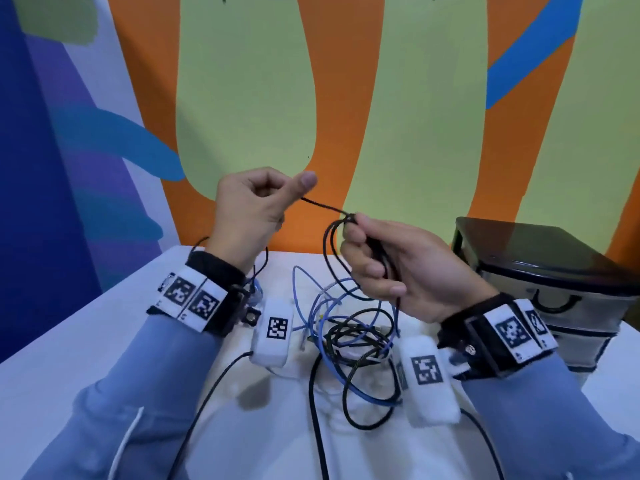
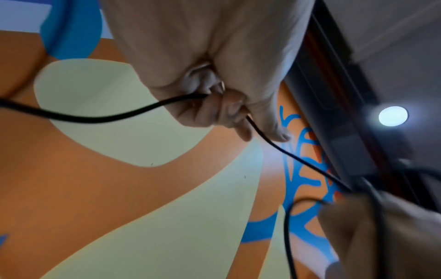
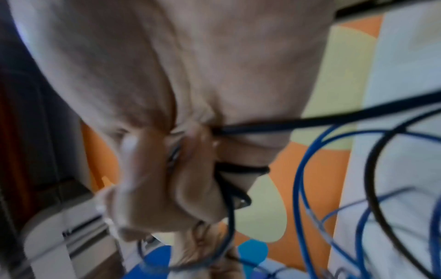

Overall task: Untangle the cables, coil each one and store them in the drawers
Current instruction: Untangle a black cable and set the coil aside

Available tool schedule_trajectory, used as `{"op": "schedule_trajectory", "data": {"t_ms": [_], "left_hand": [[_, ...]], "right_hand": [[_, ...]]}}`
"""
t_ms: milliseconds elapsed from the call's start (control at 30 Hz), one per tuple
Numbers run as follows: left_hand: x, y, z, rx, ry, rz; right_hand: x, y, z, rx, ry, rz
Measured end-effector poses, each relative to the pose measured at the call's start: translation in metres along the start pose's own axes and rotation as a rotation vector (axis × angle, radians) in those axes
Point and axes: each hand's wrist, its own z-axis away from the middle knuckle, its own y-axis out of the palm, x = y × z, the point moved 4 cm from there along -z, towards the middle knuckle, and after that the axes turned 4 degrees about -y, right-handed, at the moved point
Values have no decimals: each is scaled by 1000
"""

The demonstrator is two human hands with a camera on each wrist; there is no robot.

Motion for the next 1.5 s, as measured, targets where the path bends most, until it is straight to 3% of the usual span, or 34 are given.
{"op": "schedule_trajectory", "data": {"t_ms": [67, 233, 300, 367, 433, 500, 533, 600, 733, 833, 900, 1000, 1067, 1200, 1333, 1400, 1500], "left_hand": [[5, 12, 3, 85, -32, -111], [1, 51, 38, 660, -99, -464], [-4, 62, 51, 769, -55, -556], [-12, 70, 59, 771, 90, -678], [-23, 72, 61, 729, 215, -702], [-32, 65, 56, 659, 269, -617], [-35, 59, 52, 617, 290, -554], [-38, 46, 43, 499, 325, -432], [-31, 18, 21, 186, 253, -154], [-25, 5, 12, 36, 217, -98], [-21, 14, 15, 136, 135, -110], [-16, 40, 28, 451, -42, -114], [-17, 49, 34, 536, -13, -132], [-13, 45, 29, 424, 57, -127], [-9, 48, 30, 335, 174, -389], [-8, 51, 31, 354, 183, -425], [-7, 47, 27, 413, 116, -291]], "right_hand": [[6, -1, -1, -54, -100, -157], [17, -18, -3, -174, -413, -466], [16, -28, -4, -271, -509, -448], [14, -36, -5, -422, -573, -249], [14, -41, -4, -584, -567, 175], [8, -44, -5, -650, -450, 621], [4, -43, -6, -627, -378, 713], [-3, -37, -9, -487, -276, 635], [-1, -18, -7, -199, -124, 211], [1, -10, -2, -45, -56, -53], [0, -10, -3, -32, -69, -176], [-3, -8, -6, -82, -104, -243], [-3, -9, -7, -138, -125, -248], [-4, -13, -9, -199, -116, -223], [-6, -20, -12, -342, -163, -129], [-6, -20, -12, -363, -182, -126], [-5, -19, -11, -372, -204, -64]]}}
